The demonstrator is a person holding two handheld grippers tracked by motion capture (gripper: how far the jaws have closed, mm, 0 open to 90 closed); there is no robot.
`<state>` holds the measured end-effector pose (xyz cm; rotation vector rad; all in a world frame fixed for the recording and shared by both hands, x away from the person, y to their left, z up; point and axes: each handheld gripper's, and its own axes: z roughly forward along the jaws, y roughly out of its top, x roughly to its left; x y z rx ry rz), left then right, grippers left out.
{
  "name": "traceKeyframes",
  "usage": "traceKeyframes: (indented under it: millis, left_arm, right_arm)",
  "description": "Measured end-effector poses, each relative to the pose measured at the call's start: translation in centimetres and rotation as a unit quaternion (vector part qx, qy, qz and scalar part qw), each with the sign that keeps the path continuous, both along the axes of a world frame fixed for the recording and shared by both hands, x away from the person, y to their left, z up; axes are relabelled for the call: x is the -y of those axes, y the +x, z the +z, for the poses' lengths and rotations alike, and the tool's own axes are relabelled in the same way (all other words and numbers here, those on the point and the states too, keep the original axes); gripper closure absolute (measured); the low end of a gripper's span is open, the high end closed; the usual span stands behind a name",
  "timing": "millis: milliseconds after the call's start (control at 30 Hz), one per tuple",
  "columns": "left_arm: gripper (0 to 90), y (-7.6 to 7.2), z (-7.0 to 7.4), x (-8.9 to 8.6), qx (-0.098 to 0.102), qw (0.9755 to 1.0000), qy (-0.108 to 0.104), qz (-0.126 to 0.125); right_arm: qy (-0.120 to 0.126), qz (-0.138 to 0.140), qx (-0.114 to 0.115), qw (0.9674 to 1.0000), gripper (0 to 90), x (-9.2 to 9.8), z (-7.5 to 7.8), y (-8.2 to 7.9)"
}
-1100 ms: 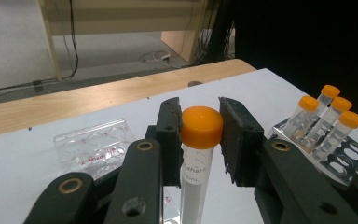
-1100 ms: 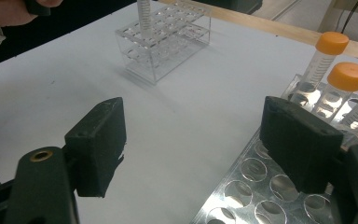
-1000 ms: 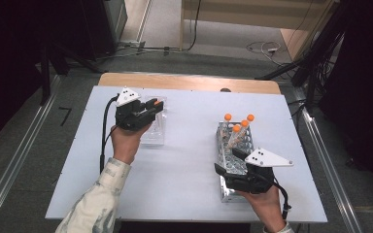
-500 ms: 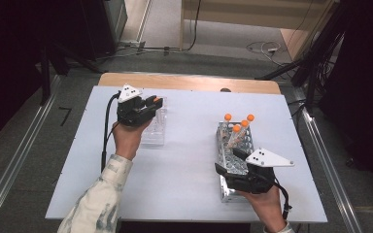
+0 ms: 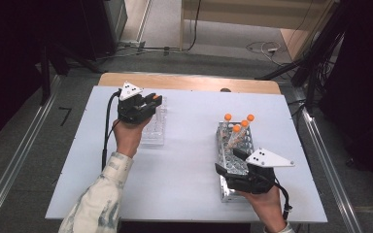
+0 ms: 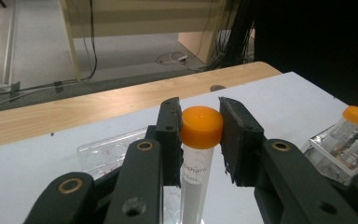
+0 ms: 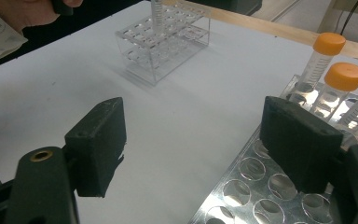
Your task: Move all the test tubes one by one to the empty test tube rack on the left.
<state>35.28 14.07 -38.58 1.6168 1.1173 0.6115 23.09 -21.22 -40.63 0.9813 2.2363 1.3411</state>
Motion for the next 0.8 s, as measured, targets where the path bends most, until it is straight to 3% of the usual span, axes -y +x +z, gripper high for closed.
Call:
traceKeyframes:
  millis: [400, 800]
  left_arm:
    - [69.9, -0.2, -0.7, 0.4, 0.001, 0.9999, 0.015, -0.002]
    - [69.8, -0.9, -3.4, 0.9, -0.017, 0.9987, 0.047, 0.001]
  right_arm:
    - [0.002, 0.001, 0.001, 1.0000, 21.2, 0.0, 0.0, -0.1]
    - [-0.001, 0.001, 0.001, 1.0000, 21.2, 0.0, 0.0, 0.0]
